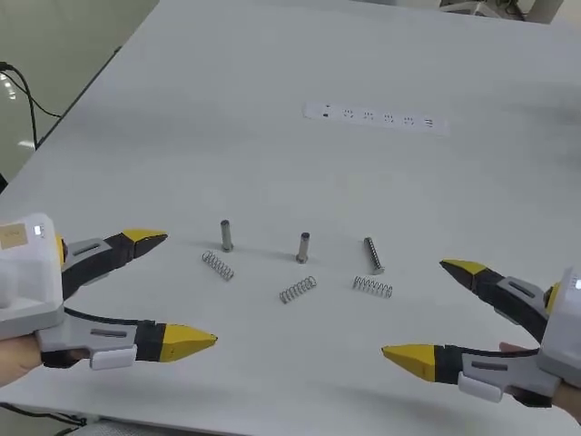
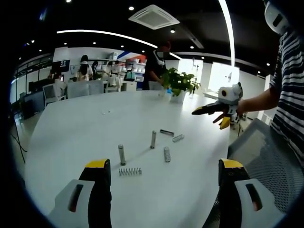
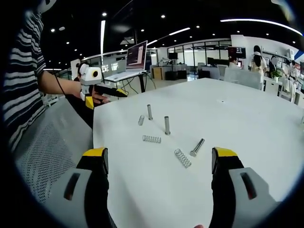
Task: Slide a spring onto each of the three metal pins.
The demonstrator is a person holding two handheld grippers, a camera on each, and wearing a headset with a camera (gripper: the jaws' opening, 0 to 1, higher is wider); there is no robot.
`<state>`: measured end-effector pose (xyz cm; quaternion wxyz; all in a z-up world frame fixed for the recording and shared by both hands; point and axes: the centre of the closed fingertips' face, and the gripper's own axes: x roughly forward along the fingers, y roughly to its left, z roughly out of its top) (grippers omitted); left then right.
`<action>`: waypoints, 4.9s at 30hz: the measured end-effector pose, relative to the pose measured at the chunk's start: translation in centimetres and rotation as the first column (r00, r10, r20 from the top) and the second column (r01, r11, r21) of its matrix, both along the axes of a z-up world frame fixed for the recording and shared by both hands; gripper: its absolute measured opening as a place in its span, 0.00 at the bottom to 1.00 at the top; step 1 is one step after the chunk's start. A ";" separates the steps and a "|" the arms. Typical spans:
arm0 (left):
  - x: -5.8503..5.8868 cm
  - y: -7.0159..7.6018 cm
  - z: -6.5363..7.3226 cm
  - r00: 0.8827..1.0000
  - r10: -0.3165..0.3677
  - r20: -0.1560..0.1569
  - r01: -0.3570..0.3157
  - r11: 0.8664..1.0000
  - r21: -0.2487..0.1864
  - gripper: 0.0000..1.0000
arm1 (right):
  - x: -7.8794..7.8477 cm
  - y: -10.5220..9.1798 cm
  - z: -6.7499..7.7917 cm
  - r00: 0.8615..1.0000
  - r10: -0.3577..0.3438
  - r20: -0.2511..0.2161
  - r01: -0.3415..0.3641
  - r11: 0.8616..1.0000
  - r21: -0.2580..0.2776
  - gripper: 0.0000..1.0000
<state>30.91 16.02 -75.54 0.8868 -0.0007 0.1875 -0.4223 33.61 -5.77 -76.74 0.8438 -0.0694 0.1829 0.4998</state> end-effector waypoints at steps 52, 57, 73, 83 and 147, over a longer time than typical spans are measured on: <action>0.0 0.2 0.0 1.000 -0.002 -0.005 0.002 1.000 -0.006 0.93 | 1.7 0.3 0.6 1.000 -0.001 -0.003 0.001 1.000 -0.022 0.91; 0.0 0.1 0.0 1.000 -0.001 -0.008 0.001 1.000 -0.010 0.94 | 2.5 1.0 1.2 1.000 -0.001 -0.005 0.001 1.000 -0.020 0.88; -0.2 0.2 -0.3 1.000 0.000 -0.018 -0.001 1.000 -0.017 0.94 | 6.6 2.1 2.0 0.994 -0.066 -0.087 0.061 0.996 -0.060 0.74; -0.2 0.5 -0.5 1.000 0.008 -0.021 -0.009 1.000 -0.021 0.92 | 9.0 2.7 1.0 0.961 -0.144 -0.237 0.113 0.984 -0.140 0.55; -0.6 1.7 -1.4 0.998 0.031 -0.054 -0.032 0.999 -0.026 0.90 | 12.6 2.0 -9.6 0.829 -0.413 -0.377 0.137 0.803 -0.580 0.10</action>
